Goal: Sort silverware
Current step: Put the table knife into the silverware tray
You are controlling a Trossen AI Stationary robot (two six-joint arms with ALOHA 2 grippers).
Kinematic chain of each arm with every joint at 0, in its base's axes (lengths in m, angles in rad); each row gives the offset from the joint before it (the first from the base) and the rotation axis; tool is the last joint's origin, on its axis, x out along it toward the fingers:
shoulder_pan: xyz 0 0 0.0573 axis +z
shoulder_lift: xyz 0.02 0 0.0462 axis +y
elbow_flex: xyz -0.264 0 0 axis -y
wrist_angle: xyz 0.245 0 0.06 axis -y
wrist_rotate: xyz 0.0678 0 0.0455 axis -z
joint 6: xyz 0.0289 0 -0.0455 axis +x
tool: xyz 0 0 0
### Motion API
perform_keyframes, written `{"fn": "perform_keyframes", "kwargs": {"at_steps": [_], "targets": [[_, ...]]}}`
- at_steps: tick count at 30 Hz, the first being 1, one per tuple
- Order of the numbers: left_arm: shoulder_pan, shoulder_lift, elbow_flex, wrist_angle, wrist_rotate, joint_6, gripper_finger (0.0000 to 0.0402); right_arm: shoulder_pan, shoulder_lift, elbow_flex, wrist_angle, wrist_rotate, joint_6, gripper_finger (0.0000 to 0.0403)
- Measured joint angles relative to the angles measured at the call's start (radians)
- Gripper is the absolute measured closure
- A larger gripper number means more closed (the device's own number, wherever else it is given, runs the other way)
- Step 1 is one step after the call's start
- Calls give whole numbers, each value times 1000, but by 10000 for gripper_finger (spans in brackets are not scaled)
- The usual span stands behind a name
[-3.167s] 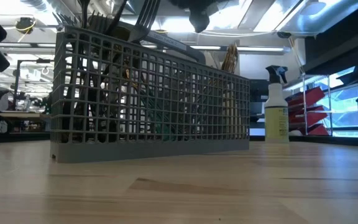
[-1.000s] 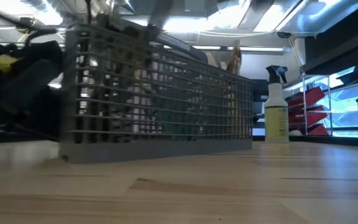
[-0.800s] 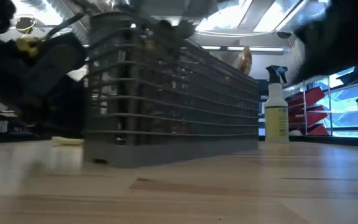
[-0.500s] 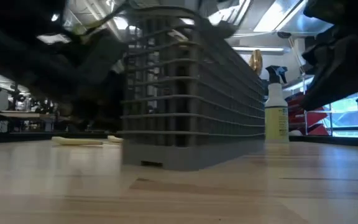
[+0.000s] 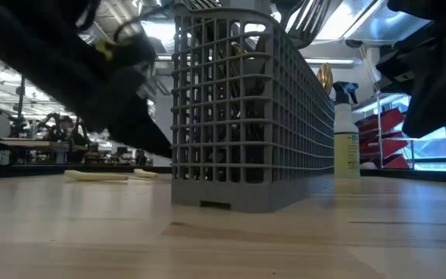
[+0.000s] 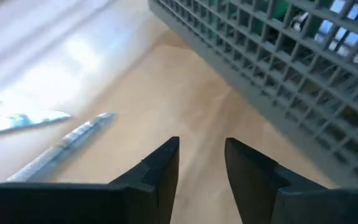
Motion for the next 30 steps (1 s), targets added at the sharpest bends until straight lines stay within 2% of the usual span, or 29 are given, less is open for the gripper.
{"fn": "perform_keyframes", "kwargs": {"at_steps": [5,10,14,17,20,26,30], "targets": [[24,-220,0,-291,45,89,286,0,0,0,8,-21,-10,403],[149,-379,-4,-496,275,184,286,14,0,0,23,-98,-13,403],[251,-400,-5,-605,352,335,286,38,0,0,22,-105,-17,403],[330,-400,-5,-640,518,430,286,48,0,0,22,-100,-17,403],[374,-400,-6,-645,593,483,286,45,0,0,22,-92,-18,403],[443,-400,-6,-709,620,638,286,45,0,0,22,-69,-24,403],[514,-400,-6,-764,653,669,268,45,1,0,22,-69,-24,403]]}}
